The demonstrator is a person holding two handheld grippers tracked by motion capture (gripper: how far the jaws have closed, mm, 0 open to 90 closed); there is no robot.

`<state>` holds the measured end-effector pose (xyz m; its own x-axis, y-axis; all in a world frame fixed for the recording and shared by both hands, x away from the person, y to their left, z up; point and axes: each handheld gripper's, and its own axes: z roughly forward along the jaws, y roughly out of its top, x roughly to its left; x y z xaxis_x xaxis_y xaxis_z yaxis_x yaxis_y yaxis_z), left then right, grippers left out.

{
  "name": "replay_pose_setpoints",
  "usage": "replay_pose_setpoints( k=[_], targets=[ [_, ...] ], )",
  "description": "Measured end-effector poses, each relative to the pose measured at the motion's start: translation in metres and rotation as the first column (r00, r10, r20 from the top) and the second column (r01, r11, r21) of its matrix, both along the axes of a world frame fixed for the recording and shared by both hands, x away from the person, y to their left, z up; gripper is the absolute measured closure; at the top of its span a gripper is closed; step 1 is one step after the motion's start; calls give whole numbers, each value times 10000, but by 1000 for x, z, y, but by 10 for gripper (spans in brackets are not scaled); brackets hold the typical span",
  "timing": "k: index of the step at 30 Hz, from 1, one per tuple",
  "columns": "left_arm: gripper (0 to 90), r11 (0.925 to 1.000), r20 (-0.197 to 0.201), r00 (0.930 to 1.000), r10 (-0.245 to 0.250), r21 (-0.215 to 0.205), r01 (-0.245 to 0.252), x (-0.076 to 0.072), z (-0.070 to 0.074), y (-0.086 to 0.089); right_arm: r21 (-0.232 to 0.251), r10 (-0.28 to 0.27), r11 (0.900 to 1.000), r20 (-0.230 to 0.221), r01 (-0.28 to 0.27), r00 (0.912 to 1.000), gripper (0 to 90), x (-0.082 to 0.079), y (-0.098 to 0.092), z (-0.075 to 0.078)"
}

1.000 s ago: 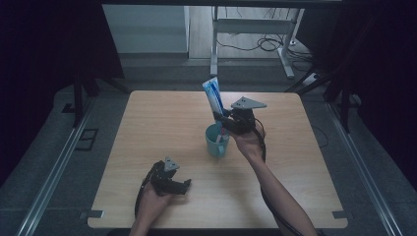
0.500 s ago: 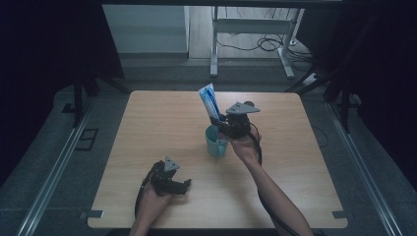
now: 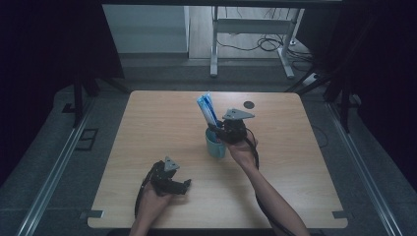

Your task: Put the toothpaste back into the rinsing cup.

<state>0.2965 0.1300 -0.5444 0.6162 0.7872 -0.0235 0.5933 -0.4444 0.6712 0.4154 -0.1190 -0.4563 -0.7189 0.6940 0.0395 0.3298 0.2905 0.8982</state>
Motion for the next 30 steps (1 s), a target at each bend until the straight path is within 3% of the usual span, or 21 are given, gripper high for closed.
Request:
replay_pose_setpoints(
  k=[14, 22, 25, 27, 30],
  targets=[
    [49, 10000, 0, 10000, -3, 0, 3, 0, 0, 0, -80, -46, 10000, -172, 45, 9998, 691, -2, 4, -14],
    [50, 10000, 16, 10000, 5, -13, -5, 0, 0, 0, -133, -23, 9999, -506, 17, 9987, 680, -3, 1, -19],
    [49, 10000, 10, 10000, 6, -10, -6, 0, 0, 0, -357, -61, 9994, -650, 38, 9979, 672, -3, 0, -25],
    [49, 10000, 7, 10000, 3, -6, -3, 0, 0, 0, -142, -87, 9999, -723, 77, 9973, 674, -3, -2, -26],
    [49, 10000, 10, 10000, 5, -8, -5, 0, 0, 0, -252, -73, 9997, -721, 55, 9974, 671, -3, -2, -25]
  ],
)
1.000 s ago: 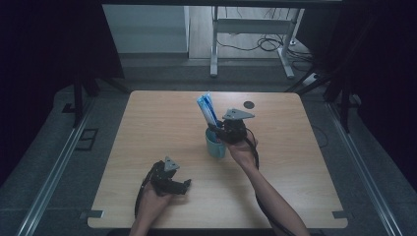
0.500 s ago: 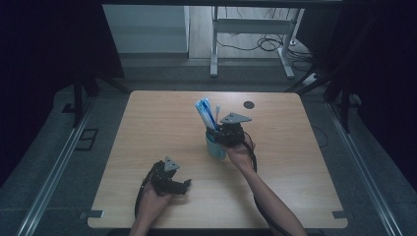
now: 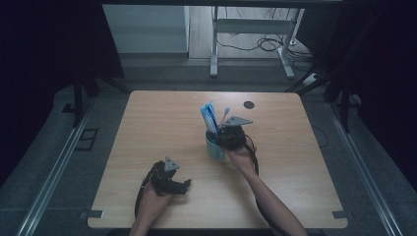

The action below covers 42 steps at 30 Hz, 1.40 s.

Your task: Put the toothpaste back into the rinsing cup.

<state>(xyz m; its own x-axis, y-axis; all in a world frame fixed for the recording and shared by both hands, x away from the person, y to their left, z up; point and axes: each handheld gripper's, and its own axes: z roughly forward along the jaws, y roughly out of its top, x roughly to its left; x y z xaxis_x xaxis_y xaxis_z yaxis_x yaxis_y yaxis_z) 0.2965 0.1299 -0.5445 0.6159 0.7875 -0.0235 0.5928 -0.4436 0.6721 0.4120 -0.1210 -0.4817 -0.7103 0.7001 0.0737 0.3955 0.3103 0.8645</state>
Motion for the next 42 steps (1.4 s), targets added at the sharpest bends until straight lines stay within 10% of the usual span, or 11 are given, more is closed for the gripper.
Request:
replay_pose_setpoints(
  k=[42],
  targets=[
    [49, 10000, -3, 10000, -5, 12, 5, 0, 0, 0, -496, 516, 9975, 198, -506, 9985, 192, -12, -11, 17]
  ],
)
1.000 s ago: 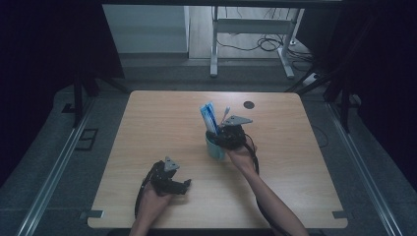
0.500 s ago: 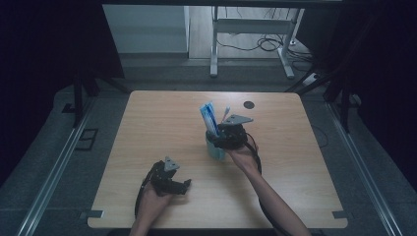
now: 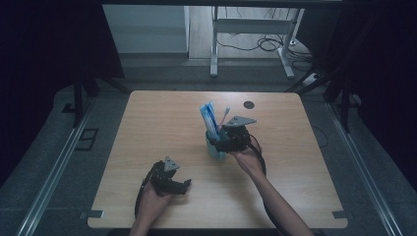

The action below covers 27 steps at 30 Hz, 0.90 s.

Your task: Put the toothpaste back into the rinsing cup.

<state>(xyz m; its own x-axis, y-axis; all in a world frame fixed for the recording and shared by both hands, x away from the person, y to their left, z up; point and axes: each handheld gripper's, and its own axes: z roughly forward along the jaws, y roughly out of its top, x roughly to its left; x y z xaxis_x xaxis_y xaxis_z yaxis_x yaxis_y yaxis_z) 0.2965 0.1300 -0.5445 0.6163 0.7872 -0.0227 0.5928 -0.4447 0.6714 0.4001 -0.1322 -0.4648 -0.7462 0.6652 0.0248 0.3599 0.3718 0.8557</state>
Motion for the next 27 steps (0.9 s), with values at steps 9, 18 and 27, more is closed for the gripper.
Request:
replay_pose_setpoints(
  k=[9, 18, 27],
  targets=[
    [49, 10000, 13, 10000, -20, 12, 20, 0, 0, 0, -133, 118, 9998, -15, -118, 9999, 141, -4, -6, 0],
    [49, 10000, 16, 10000, -18, 12, 18, 0, 0, 0, -208, 144, 9997, 50, -143, 9999, 129, -12, -13, 5],
    [49, 10000, 2, 10000, 3, -9, -3, 0, 0, 0, -423, 142, 9990, -46, -144, 9999, 107, -19, -23, 7]
  ],
)
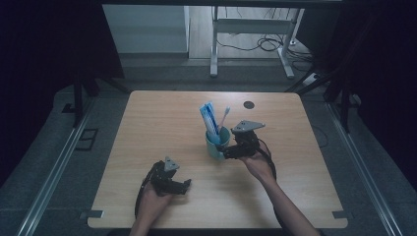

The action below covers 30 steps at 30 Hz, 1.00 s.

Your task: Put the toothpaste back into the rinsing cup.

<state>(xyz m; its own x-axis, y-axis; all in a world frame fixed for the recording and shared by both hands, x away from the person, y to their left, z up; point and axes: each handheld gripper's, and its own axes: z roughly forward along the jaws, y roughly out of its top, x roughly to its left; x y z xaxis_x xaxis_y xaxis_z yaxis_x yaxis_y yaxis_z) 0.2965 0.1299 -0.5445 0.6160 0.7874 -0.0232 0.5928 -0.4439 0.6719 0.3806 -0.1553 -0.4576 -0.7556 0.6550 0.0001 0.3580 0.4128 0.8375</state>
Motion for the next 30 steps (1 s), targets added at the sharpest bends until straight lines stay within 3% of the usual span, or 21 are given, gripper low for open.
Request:
replay_pose_setpoints(
  k=[16, 30],
  targets=[
    [49, 10000, 13, 10000, -15, 14, 15, 0, 0, 0, -328, -61, 9994, -73, 58, 10000, 46, -10, -20, -4],
    [50, 10000, 5, 10000, -3, -2, 3, 0, 0, 0, -282, -328, 9991, -190, 322, 9993, 33, -22, -45, -13]
  ],
)
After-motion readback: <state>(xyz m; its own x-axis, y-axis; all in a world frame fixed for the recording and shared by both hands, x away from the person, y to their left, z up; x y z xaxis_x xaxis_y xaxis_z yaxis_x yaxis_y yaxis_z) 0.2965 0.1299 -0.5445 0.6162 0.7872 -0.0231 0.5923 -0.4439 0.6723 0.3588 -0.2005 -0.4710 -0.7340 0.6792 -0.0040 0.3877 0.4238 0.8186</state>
